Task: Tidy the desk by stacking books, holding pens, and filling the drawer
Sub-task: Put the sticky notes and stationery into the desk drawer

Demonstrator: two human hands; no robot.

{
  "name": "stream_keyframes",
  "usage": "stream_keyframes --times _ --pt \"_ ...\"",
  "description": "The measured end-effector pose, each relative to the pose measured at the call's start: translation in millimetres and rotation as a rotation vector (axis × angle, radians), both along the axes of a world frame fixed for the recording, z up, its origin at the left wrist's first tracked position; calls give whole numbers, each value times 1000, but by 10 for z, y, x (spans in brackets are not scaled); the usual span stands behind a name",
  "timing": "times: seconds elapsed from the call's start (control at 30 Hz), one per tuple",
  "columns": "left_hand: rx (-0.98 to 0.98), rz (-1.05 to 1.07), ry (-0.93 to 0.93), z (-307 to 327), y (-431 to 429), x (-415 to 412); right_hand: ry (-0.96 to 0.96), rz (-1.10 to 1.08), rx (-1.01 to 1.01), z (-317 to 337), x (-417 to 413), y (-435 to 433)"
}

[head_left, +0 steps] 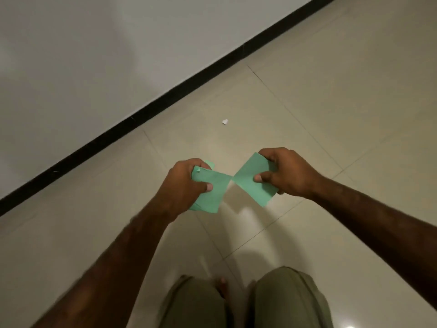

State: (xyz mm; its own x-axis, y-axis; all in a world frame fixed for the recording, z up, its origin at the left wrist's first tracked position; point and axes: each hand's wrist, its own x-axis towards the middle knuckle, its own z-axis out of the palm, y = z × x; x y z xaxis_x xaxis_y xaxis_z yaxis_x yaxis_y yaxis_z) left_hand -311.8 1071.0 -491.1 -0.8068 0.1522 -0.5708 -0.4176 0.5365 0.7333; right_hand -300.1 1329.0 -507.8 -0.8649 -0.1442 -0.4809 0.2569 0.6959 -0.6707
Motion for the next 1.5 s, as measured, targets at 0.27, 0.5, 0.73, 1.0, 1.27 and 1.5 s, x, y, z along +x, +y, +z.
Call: stream_keyframes --times 0.27,0.5,0.73,1.0,1.27,1.5 --pt "105 158 -7 2071 -518 700 -48 -14 -85 2208 353 -532" --pt "72 353 86 3967 -1000 1362 42 162 -96 4226 615 -1237" --pt "62 583 265 5098 -1662 2095 162 314 -199 5508 869 -1983" --pt "72 863 405 5537 -2479 3214 183 570 -292 6027 1463 -3194" --pt "17 1201 434 5586 -3613 4905 68 819 -391 5978 2673 -4912" --pt "-46 1484 424 5412 -4415 6359 -45 986 -402 5797 3967 -6261"
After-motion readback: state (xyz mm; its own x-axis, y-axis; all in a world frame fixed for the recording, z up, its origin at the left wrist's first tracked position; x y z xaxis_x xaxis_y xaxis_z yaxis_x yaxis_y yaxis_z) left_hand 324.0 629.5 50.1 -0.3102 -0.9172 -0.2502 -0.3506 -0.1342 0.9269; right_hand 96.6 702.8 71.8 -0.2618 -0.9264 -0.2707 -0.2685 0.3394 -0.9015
